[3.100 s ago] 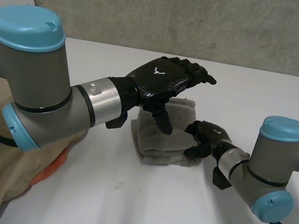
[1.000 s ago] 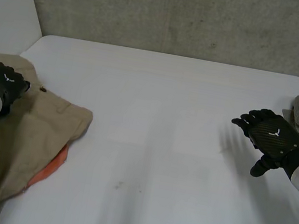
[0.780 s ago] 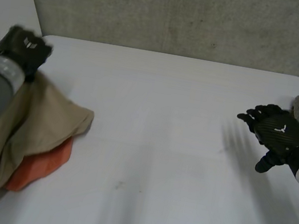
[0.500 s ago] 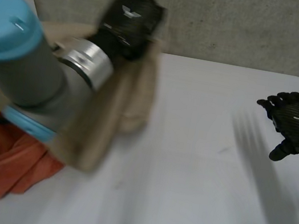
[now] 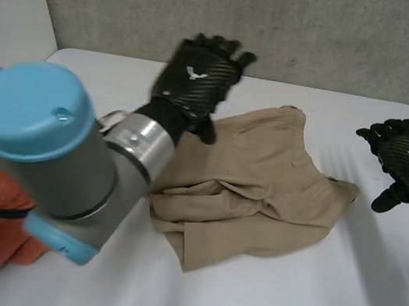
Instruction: Fold the laundry.
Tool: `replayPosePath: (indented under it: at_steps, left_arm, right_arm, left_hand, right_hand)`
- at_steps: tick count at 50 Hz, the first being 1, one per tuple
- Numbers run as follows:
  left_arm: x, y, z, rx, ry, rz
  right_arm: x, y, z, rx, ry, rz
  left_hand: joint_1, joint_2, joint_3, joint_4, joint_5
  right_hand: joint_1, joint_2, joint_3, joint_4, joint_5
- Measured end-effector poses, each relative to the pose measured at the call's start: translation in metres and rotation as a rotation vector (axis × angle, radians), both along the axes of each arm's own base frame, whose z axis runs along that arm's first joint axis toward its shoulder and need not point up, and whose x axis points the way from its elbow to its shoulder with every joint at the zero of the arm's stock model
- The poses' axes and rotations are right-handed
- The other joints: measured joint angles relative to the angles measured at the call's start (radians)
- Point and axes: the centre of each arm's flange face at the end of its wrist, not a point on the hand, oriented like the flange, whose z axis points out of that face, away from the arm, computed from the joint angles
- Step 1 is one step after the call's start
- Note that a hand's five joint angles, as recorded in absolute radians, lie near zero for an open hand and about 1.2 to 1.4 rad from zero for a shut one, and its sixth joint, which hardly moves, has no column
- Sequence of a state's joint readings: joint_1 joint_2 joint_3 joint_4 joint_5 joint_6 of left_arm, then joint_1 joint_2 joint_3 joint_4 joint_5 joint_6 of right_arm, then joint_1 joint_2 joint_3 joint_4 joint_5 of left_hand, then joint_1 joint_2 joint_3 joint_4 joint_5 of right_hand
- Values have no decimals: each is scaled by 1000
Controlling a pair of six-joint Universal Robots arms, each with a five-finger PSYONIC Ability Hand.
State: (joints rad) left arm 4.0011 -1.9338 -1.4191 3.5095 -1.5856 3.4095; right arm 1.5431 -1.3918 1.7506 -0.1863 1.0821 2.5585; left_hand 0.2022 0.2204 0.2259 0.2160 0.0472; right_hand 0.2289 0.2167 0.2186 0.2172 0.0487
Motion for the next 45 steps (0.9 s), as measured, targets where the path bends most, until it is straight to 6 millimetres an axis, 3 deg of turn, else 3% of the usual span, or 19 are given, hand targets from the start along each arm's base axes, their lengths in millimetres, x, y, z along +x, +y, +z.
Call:
replayPosePath:
  at_steps: [3,8,13,18,27,35,41,42,45]
  left_arm:
    - [17,12,-2,50,-32,65]
    - [36,43,-29,178,-150,84]
    - [39,76,-64,289,-275,27]
    - [34,92,-92,346,-348,-22]
    - [13,78,-121,326,-335,-34]
    - [-5,61,-139,296,-308,-29]
    - [-13,53,-156,285,-346,-29]
    - [-13,53,-156,277,-356,-29]
    - [-14,51,-156,257,-373,-28]
  right_arm:
    - [-1,1,-1,41,3,1]
    - [-2,5,-7,127,36,14]
    - [0,14,-20,168,141,84]
    - [4,19,-39,173,242,166]
    - [7,8,-75,144,289,206]
    - [8,-6,-90,97,269,185]
    - [8,-16,-93,62,235,167]
    - [9,-17,-93,59,231,167]
    - [12,-19,-95,54,226,172]
  left_hand:
    - [44,31,23,33,27]
    - [190,162,155,164,159]
    - [244,220,215,228,226]
    - [244,220,215,228,227]
    - [244,220,215,228,230]
    - [313,290,288,297,292]
    - [687,654,645,658,646]
    - [812,813,803,819,804]
    - [893,940,930,948,932]
  right_hand:
    - [48,66,65,62,62]
    - [238,241,245,246,246]
    - [244,252,254,257,252]
    - [244,249,254,257,238]
    - [244,249,254,257,236]
    - [247,252,256,259,250]
    - [289,302,304,305,302]
    - [311,320,320,322,319]
    - [320,330,331,331,328]
